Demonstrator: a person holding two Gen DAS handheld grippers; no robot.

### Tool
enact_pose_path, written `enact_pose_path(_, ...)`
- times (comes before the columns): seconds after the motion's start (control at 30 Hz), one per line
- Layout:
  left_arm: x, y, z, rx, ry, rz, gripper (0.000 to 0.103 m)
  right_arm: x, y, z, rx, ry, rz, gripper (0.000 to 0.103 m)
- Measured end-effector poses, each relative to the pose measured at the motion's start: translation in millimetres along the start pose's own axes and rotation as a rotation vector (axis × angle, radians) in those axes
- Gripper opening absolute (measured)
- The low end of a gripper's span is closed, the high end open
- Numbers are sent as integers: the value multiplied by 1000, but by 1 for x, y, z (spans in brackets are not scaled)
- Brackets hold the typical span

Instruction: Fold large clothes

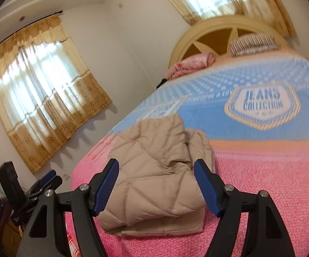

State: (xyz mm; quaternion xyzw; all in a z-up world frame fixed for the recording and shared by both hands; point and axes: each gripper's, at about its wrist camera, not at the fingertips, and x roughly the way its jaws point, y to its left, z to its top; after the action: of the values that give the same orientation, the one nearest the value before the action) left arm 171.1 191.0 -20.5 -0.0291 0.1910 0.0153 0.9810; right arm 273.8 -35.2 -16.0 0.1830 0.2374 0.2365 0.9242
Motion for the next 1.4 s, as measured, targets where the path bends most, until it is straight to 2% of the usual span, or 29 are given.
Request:
enact_pose_path(0.17, -9, -1, 4, 0, -31, -13, 103, -16, 28, 1, -90, -39, -32, 75)
enact_pose_path(0.47, -16, 1, 9, -6, -64, -17, 103, -23, 48, -3, -141, -49, -44, 76)
enact_pose_path(1.4, -22, 0, 11, 4, -62, -28, 103, -23, 51, -12, -158, -40, -44, 77)
